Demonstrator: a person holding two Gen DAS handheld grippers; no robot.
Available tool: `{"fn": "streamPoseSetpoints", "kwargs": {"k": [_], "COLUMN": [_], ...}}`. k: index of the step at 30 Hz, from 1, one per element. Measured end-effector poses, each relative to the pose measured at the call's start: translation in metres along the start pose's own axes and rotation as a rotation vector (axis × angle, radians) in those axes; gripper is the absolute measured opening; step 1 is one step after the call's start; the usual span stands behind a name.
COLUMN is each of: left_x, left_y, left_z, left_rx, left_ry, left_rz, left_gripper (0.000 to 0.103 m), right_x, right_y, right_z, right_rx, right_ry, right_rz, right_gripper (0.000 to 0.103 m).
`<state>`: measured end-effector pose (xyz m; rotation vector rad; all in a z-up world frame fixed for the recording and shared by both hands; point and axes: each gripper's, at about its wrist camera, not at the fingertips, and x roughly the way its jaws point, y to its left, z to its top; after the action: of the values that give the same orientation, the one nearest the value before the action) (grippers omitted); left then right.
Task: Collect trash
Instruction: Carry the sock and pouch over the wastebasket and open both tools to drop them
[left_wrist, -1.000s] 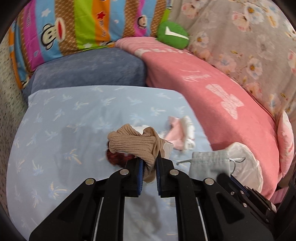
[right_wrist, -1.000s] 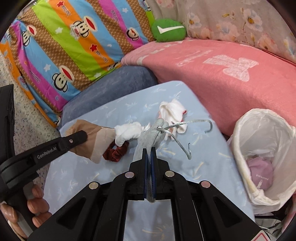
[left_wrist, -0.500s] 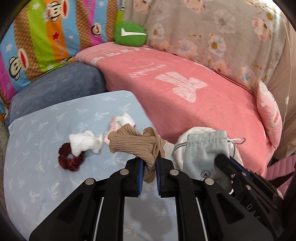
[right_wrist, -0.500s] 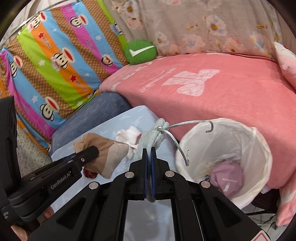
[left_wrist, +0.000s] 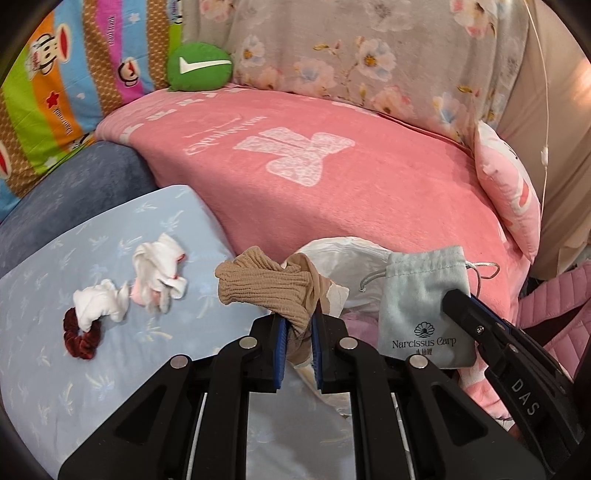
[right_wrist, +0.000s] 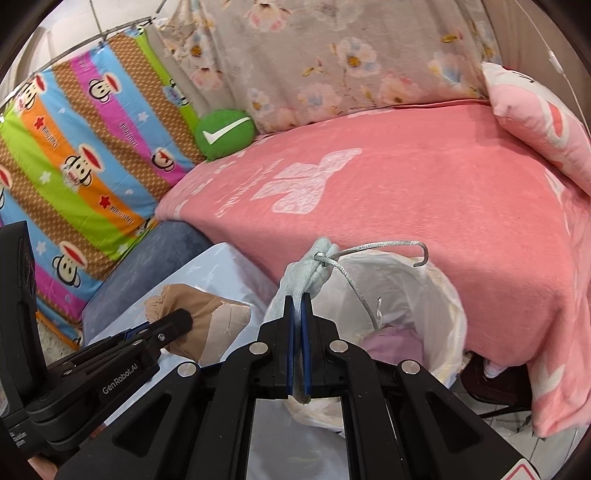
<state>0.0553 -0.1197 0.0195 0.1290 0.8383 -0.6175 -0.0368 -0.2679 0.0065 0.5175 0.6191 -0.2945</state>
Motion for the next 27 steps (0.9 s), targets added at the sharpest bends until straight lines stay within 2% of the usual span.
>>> {"fn": "streamPoseSetpoints", "kwargs": {"k": [5,7,10,11,13,22,27], "left_x": [0.011,0.017,0.016,0.013,0.011,0.016,0.016], "left_y": [-0.02,-0.025,-0.027,-0.028,-0.032,-0.022,-0.016], "left_z": [0.005,0.007,0.007,0.007,0.008,0.007,0.004], "left_rx": [0.032,0.026,-0.007,-0.009,0.01,0.01,0.002], "left_ry": [0.016,0.044,0.028,0.01,-0.01,0.003,0.003], "left_rz": [-0.03,-0.053,-0.065,-0.057,-0.041,0.004,0.02], "left_gripper": [0.014,0.02,0.064,0.066,0.067,0.067,0.067], "right_x": [0.0,0.001,0.002,0.003,0.005,0.013,0.02], "right_y": [-0.021,-0.026,-0.03,-0.03,-0.03,-0.021,-0.014], "right_z": [0.004,0.005,0.006,0.006,0.006,0.005,0.005], "right_rx": [0.037,0.047,0.055,0.055,0.056,0.043,0.035], "right_ry": [-0.008,-0.009,-0.009,-0.008,-0.006,0.005,0.019], "right_rz": [-0.021,-0.027,-0.032,-0.033,-0.036,-0.023,-0.021], "right_gripper": [0.004,0.004,0.004,0.004,0.004,0.004,0.01]}}
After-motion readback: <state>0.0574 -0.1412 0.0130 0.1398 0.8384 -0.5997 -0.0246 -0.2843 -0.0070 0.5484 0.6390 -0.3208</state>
